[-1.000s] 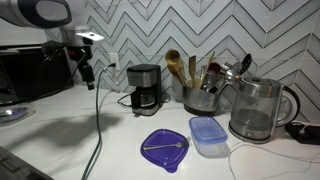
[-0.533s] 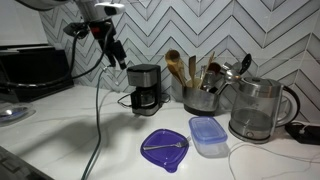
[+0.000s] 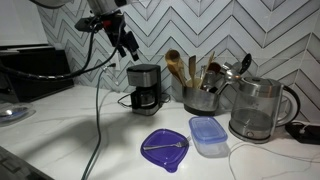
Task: Remove the wooden spatula from the silver bucket and put it on the counter
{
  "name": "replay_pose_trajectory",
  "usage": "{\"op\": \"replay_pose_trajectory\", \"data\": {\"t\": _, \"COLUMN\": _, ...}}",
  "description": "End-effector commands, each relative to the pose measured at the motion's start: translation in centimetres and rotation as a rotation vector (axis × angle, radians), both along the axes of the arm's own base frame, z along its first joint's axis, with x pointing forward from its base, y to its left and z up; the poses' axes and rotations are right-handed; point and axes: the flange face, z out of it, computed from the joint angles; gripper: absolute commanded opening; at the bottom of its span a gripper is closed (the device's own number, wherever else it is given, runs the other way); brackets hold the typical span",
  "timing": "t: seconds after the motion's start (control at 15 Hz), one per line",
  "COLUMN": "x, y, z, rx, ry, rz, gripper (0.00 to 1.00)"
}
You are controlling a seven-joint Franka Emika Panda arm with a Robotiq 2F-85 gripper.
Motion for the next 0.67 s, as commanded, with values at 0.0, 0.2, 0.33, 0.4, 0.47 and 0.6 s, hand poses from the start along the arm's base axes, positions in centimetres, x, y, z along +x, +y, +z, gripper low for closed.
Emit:
{"op": "replay_pose_trajectory", "data": {"t": 0.0, "x": 0.0, "y": 0.0, "z": 0.1, "rx": 0.000, "ry": 0.001, "rz": 0.000, "gripper": 1.00}}
{"op": "replay_pose_trajectory", "data": {"t": 0.2, "x": 0.0, "y": 0.0, "z": 0.1, "rx": 0.000, "ry": 0.001, "rz": 0.000, "gripper": 1.00}}
{"op": "replay_pose_trajectory", "data": {"t": 0.33, "x": 0.0, "y": 0.0, "z": 0.1, "rx": 0.000, "ry": 0.001, "rz": 0.000, "gripper": 1.00}}
{"op": "replay_pose_trajectory", "data": {"t": 0.4, "x": 0.6, "y": -0.4, "z": 0.0, "rx": -0.003, "ry": -0.017, "rz": 0.005, "gripper": 1.00}}
{"op": "replay_pose_trajectory", "data": {"t": 0.47, "x": 1.4, "y": -0.9, "z": 0.0, "rx": 0.010, "ry": -0.045, "rz": 0.015, "gripper": 1.00}}
{"op": "replay_pose_trajectory", "data": {"t": 0.6, "x": 2.8, "y": -2.3, "z": 0.1, "rx": 0.010, "ry": -0.087, "rz": 0.016, "gripper": 1.00}}
